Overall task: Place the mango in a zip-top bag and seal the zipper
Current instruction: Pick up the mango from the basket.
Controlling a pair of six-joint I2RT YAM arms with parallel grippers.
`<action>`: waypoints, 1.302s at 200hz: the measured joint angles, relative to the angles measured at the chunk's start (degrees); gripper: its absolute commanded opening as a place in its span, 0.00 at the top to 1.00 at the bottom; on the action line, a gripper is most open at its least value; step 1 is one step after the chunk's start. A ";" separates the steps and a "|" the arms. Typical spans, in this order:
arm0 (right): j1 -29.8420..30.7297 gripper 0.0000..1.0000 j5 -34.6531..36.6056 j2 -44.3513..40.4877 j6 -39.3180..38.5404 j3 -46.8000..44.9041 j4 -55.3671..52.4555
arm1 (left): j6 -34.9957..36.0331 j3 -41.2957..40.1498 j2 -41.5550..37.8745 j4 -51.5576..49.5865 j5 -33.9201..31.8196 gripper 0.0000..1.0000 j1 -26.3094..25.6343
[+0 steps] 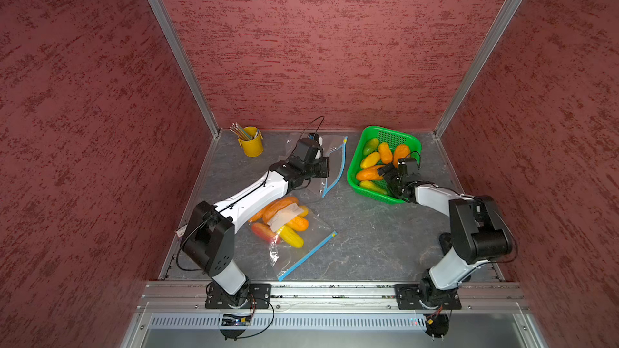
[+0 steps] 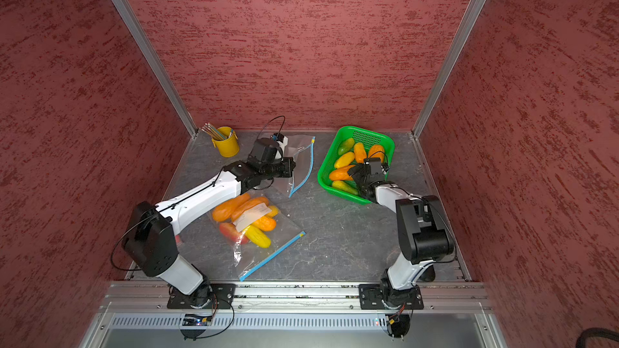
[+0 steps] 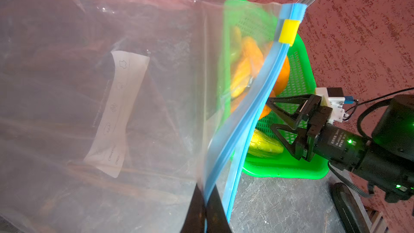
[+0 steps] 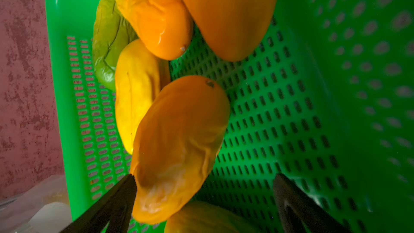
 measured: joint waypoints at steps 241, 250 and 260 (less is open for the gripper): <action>16.98 0.67 4.44 -31.50 -19.26 -6.62 33.55 | -8.70 9.01 0.00 -1.49 8.68 1.00 1.03; 17.14 0.67 4.72 -29.68 -21.68 -5.62 34.18 | -8.92 9.64 0.00 -1.49 9.40 1.00 1.03; 17.16 0.67 4.83 -26.84 -24.06 -4.04 34.27 | -9.18 9.99 -0.02 -1.46 10.08 1.00 1.03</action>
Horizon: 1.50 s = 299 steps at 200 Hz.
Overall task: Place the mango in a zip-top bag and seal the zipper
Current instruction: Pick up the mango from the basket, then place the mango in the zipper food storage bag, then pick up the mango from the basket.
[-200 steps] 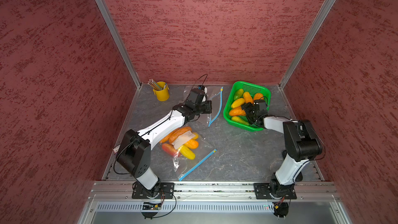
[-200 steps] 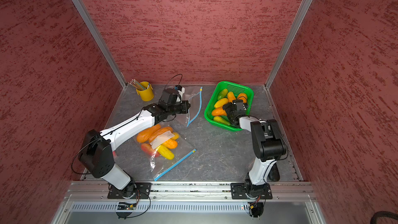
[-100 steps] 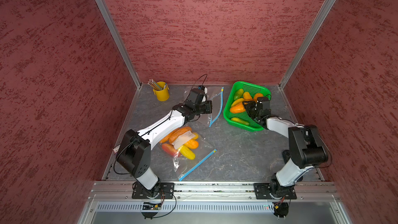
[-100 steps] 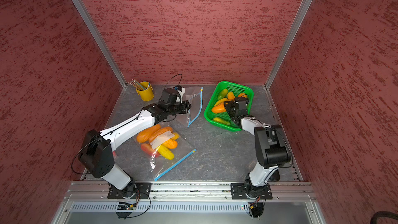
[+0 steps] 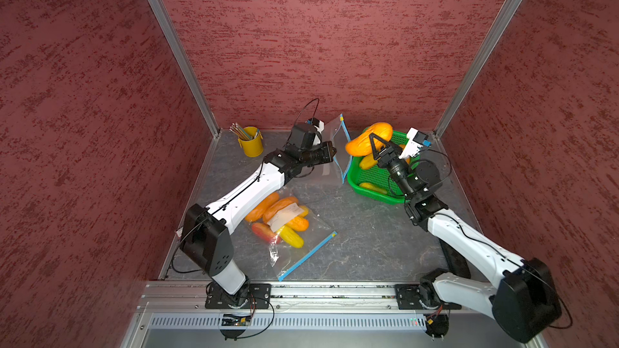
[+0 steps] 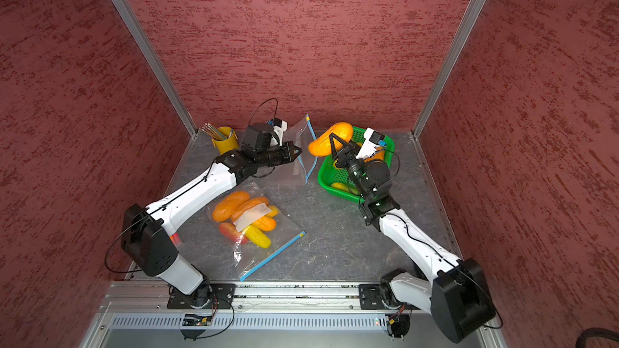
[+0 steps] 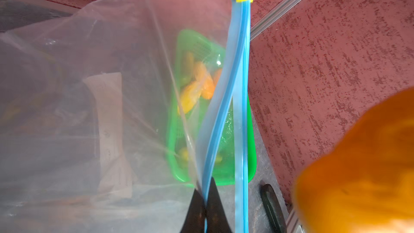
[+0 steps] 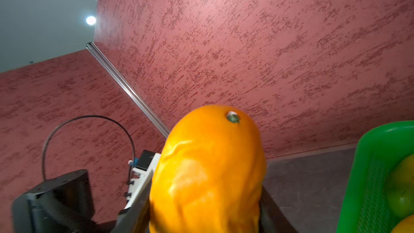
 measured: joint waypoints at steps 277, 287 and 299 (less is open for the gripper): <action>-13.20 0.15 4.92 40.85 14.03 24.35 -38.12 | -4.72 -6.67 -5.57 2.54 11.43 1.00 9.29; -13.49 0.16 4.39 42.23 14.84 24.48 -38.05 | -4.72 -6.78 -5.57 2.75 11.58 1.00 9.31; -13.90 0.18 3.87 44.19 15.67 25.53 -38.01 | -4.72 -7.15 -5.55 2.93 11.69 1.00 9.31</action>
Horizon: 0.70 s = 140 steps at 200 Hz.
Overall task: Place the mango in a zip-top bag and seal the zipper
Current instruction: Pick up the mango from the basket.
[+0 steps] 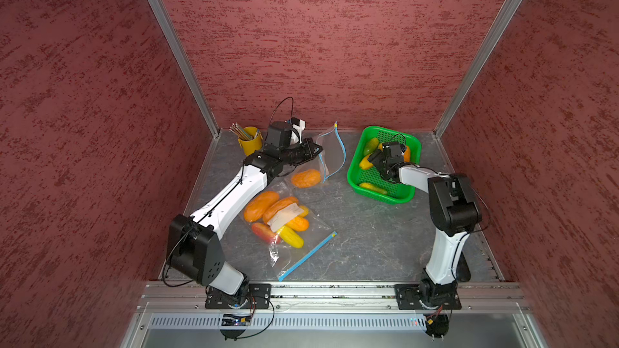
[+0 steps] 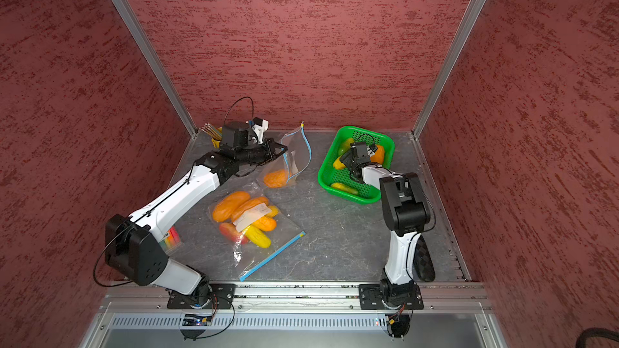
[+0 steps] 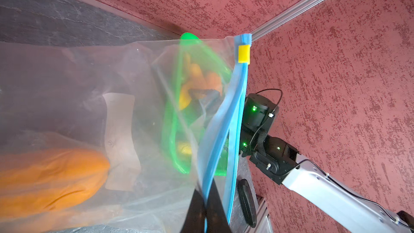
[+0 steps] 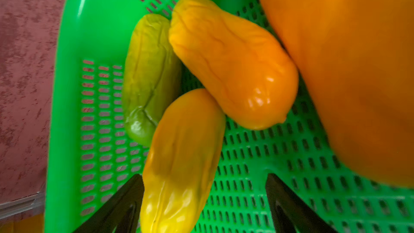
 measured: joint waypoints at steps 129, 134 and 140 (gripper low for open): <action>-0.04 0.68 -4.26 -0.98 2.64 -3.48 9.27 | 0.04 -0.59 0.92 0.07 1.18 1.00 0.66; -0.04 0.68 -4.37 -2.27 2.47 -4.13 9.27 | 0.04 -0.59 0.92 0.07 1.18 1.00 0.66; -0.04 0.69 -4.57 -4.04 2.27 -5.03 9.31 | 0.04 -0.59 0.92 0.07 1.18 1.00 0.66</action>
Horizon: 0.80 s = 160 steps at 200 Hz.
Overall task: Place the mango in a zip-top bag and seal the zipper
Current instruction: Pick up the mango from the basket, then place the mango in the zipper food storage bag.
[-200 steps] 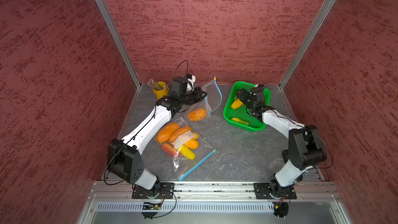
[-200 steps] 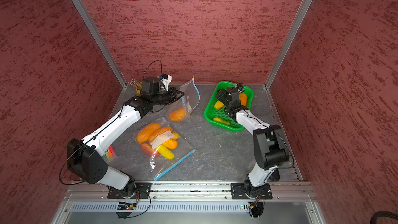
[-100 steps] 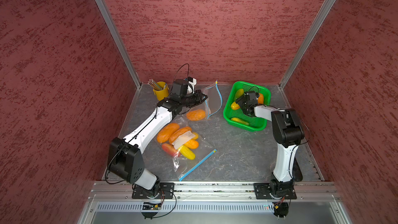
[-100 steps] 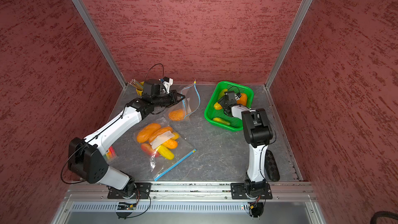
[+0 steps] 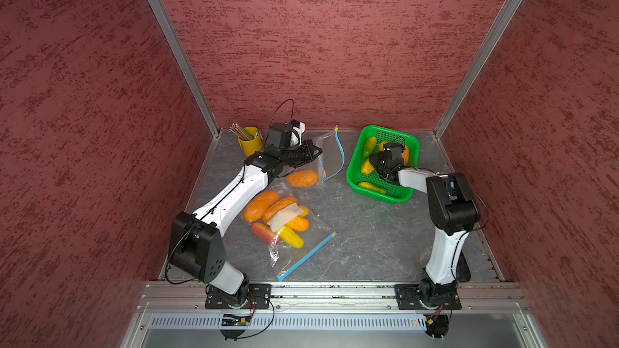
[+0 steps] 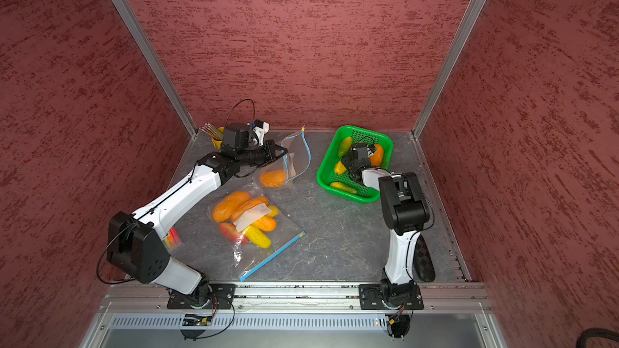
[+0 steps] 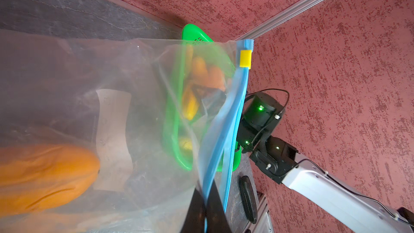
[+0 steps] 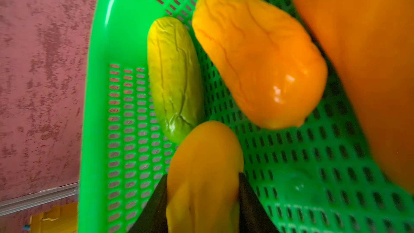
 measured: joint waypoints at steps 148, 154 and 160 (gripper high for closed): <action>26.10 0.42 6.25 -21.38 -17.27 -9.64 33.97 | -2.86 0.98 0.00 -0.22 2.34 1.00 0.94; 26.25 0.34 6.86 -20.74 -17.92 -9.42 33.55 | -3.26 0.98 0.00 -0.17 2.80 1.00 1.36; 26.40 0.27 7.50 -20.28 -18.67 -9.27 33.14 | -3.67 0.98 0.00 -0.17 3.06 1.00 1.75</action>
